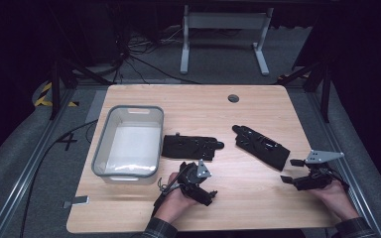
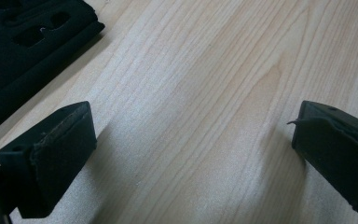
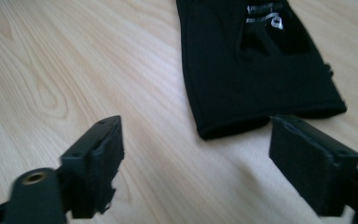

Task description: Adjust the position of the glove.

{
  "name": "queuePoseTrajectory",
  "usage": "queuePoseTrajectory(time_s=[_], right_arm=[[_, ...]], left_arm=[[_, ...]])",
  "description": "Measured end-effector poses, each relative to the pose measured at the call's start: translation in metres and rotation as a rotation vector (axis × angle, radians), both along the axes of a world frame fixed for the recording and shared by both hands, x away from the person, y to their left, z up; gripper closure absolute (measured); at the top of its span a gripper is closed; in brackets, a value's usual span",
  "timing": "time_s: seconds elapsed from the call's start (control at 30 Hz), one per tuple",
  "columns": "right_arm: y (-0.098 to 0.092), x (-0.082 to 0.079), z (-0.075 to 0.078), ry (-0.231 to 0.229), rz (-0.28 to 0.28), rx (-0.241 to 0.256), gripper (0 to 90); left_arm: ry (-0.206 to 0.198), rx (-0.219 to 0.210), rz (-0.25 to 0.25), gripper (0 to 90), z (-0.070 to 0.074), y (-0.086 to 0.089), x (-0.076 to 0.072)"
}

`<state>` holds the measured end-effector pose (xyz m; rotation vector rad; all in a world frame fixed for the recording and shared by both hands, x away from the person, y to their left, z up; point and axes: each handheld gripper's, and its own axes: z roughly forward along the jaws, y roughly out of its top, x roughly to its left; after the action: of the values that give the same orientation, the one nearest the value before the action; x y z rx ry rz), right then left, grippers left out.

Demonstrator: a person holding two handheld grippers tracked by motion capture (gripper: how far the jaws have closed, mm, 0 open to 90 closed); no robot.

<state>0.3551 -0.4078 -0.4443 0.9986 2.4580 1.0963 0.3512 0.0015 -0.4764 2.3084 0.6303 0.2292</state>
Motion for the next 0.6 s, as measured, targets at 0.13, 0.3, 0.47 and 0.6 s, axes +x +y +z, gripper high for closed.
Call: queuePoseTrajectory(time_s=[0.13, 0.3, 0.47, 0.6], right_arm=[[0.004, 0.011, 0.006, -0.015, 0.019, 0.000, 37.2], [0.007, 0.018, 0.009, -0.032, 0.030, -0.002, 52.8], [0.011, 0.027, 0.014, -0.037, 0.048, 0.010, 70.9], [0.014, 0.037, 0.016, -0.034, 0.046, 0.019, 88.7]], left_arm=[[-0.001, 0.002, -0.008, 0.1, 0.000, 0.001, 0.001], [-0.002, 0.002, -0.009, 0.1, 0.000, 0.001, 0.001], [-0.002, 0.003, -0.009, 0.5, 0.000, 0.001, 0.000], [-0.002, 0.003, -0.009, 0.4, 0.000, 0.001, 0.000]])
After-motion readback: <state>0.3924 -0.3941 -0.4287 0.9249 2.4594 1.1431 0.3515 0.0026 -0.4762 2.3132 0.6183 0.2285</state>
